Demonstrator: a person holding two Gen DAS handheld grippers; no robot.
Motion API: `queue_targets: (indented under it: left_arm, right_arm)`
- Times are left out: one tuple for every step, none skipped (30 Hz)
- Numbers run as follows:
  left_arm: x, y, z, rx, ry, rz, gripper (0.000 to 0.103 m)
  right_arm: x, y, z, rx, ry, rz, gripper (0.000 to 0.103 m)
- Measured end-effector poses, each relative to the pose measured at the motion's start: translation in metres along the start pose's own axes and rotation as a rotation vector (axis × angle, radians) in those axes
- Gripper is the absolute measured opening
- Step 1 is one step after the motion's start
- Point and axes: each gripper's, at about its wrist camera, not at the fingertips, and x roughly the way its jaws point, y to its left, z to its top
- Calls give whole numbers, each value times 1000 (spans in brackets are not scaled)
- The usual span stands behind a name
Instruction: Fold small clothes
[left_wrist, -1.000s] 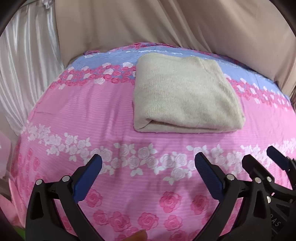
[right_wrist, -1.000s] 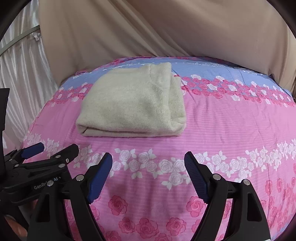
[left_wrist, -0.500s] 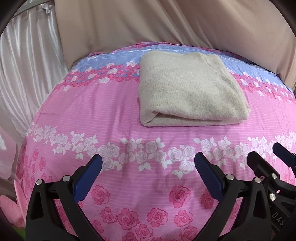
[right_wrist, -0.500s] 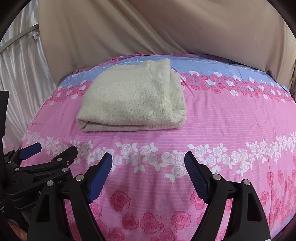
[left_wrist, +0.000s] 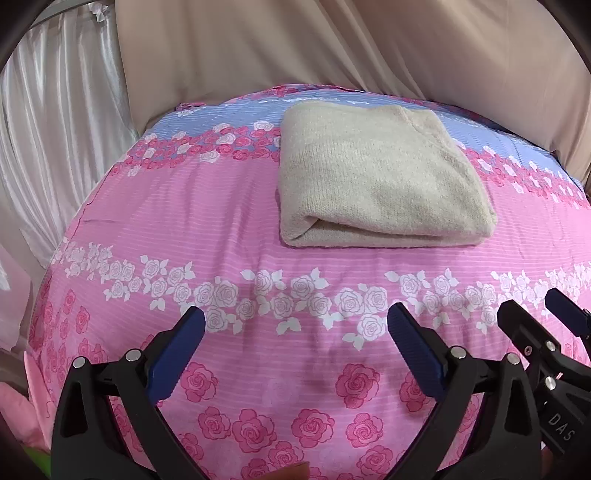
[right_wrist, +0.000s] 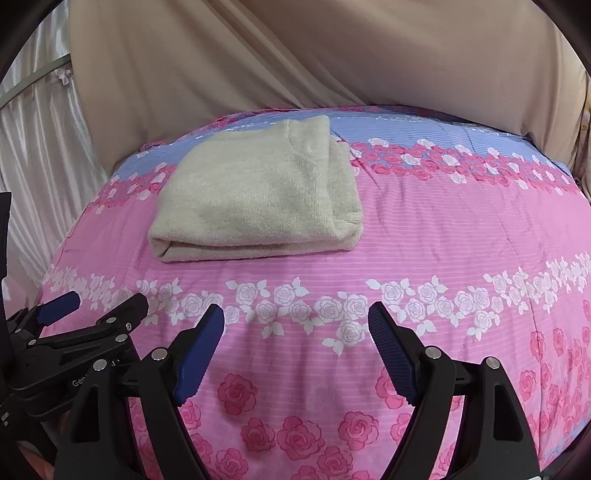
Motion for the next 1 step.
queue_targets:
  left_arm:
    - [0,0,0,0,2,-2,97]
  right_arm:
    - [0,0,0,0,-1,0,78]
